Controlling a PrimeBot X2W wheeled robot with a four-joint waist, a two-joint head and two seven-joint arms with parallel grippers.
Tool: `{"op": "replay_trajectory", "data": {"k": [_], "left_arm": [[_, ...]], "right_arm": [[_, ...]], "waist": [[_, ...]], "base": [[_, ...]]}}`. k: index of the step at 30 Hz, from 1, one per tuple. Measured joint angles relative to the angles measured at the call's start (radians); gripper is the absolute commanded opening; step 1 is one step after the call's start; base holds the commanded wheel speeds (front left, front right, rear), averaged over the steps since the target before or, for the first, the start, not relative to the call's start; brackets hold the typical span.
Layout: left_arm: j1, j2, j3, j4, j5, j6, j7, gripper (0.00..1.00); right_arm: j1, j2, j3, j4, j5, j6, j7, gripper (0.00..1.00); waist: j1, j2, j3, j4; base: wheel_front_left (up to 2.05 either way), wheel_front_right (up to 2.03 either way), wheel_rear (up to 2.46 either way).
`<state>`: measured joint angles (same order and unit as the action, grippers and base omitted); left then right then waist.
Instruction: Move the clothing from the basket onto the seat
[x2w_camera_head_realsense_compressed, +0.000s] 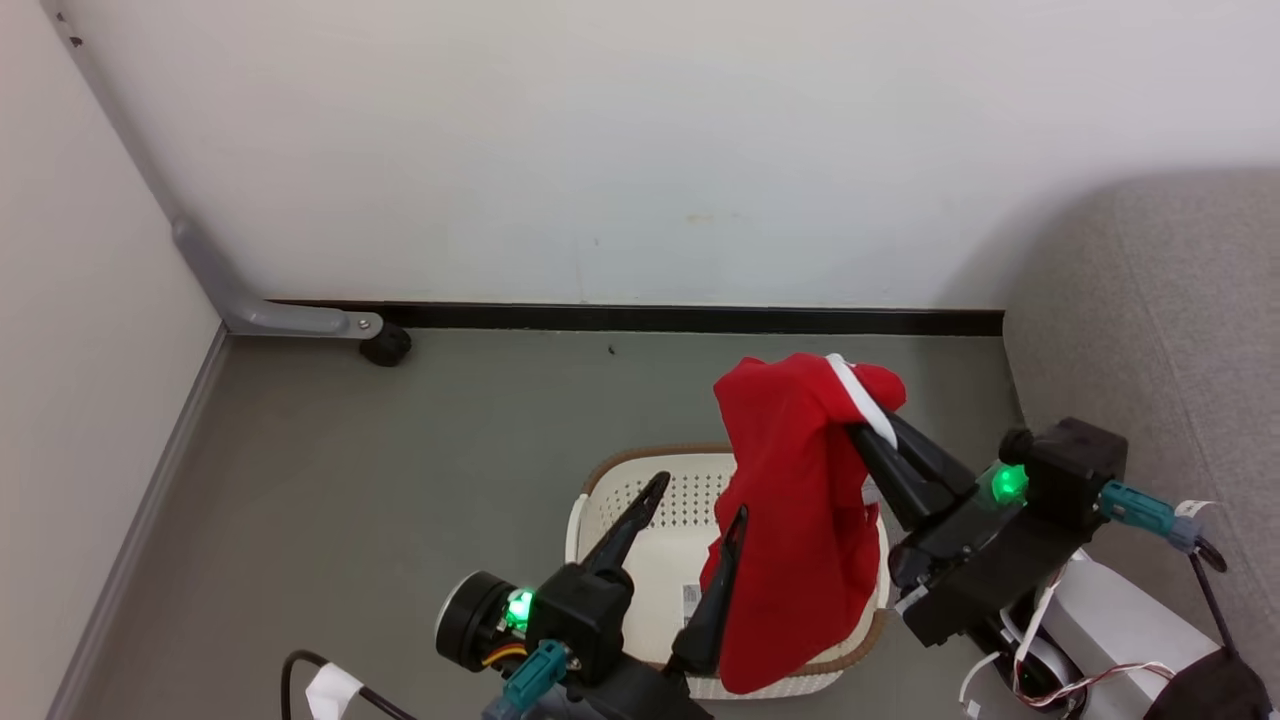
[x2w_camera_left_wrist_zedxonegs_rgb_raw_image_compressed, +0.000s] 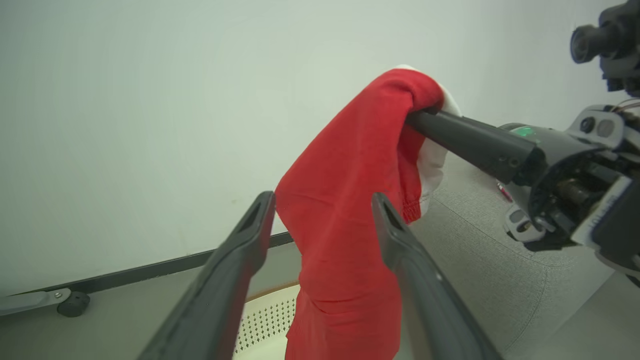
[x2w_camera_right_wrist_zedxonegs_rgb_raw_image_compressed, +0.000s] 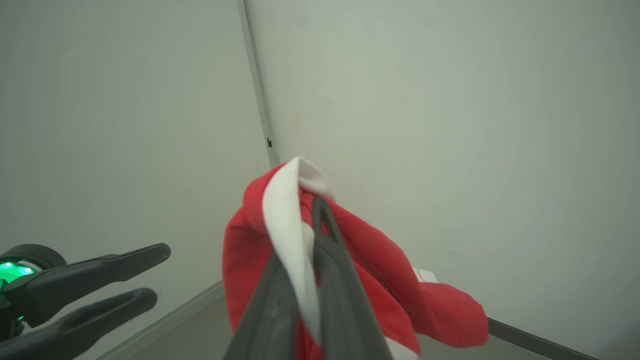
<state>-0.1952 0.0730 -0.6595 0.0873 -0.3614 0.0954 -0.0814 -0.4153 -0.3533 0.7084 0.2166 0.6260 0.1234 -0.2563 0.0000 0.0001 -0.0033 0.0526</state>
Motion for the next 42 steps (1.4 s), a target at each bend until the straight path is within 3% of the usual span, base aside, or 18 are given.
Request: {"op": "replay_trajectory", "data": {"k": [29, 42], "left_arm": [[0.031, 0.005, 0.014, 0.039, -0.009, -0.006, -0.070, 1.00], [0.018, 0.000, 0.003, 0.068, -0.009, -0.007, -0.088, 1.00]], "right_arm": [[0.034, -0.117, -0.125, -0.043, -0.003, 0.000, 0.000, 0.00], [0.080, -0.159, -0.201, -0.060, -0.009, 0.000, 0.000, 0.00]], "waist": [[0.0000, 0.0000, 0.029, -0.255], [0.0000, 0.0000, 0.038, -0.320]], "base": [[0.00, 0.00, 0.00], [0.00, 0.00, 0.00]]}}
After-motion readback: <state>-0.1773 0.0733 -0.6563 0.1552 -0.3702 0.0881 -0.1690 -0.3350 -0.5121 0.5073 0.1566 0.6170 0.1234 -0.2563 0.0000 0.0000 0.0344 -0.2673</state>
